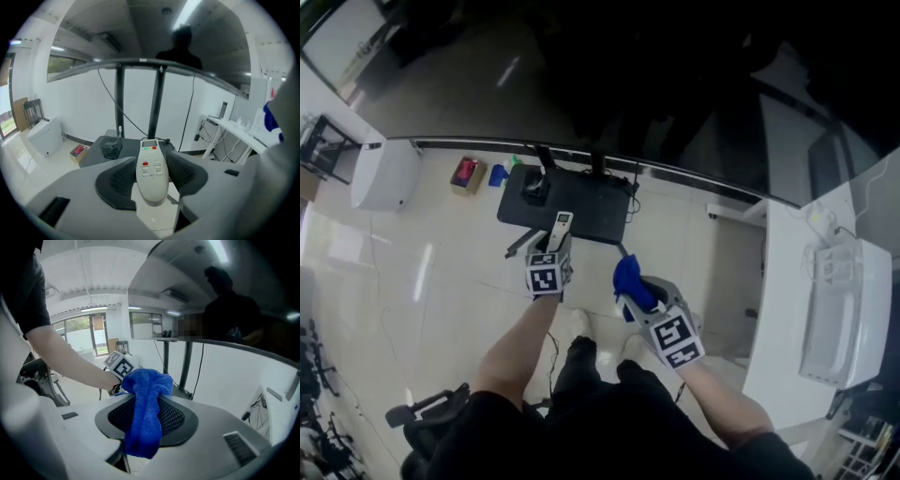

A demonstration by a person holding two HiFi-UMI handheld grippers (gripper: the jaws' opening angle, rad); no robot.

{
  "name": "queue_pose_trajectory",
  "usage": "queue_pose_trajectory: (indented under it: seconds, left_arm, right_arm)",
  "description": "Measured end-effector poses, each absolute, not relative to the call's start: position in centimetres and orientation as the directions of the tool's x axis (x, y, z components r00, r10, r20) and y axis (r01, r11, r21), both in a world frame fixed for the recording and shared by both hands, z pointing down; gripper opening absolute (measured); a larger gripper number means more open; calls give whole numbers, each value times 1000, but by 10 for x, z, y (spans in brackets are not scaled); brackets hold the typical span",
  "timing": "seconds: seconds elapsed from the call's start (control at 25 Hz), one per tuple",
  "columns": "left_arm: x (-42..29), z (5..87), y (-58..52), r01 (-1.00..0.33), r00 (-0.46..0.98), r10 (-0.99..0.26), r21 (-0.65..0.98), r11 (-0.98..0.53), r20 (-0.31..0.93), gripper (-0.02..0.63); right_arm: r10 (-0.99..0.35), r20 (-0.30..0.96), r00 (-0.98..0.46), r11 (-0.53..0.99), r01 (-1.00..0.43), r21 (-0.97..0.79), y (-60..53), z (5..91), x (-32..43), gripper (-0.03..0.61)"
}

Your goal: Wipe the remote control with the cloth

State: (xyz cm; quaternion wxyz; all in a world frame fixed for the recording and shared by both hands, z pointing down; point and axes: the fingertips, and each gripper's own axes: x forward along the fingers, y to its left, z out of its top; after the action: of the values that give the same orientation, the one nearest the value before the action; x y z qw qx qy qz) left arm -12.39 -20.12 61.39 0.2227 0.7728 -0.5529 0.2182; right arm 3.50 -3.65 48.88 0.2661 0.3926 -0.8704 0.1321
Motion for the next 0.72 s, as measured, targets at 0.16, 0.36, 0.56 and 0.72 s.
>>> queue_pose_trajectory:
  seconds: [0.16,0.36,0.56,0.72]
  left_arm:
    - [-131,681,-249,-951,269,-708,66,-301,653,202]
    - [-128,737,-296,-953,252,-687,53,-298,681,202]
    - [-123,771,-303,-958,231,-666,46,-284,709,202]
    - [-123,780,-304,-959,215,-667,26,-282,713,204]
  right_arm:
    - [-596,630,-498,605,-794,-56,-62,533,25,141]
    - [-617,645,-451,536,-841,-75,-99,565,18,141]
    - [-607,666,-434,523,-849,-78,-113,586,7,141]
    - [-613,671,-417,509,-858,-67,-130,596,6,141]
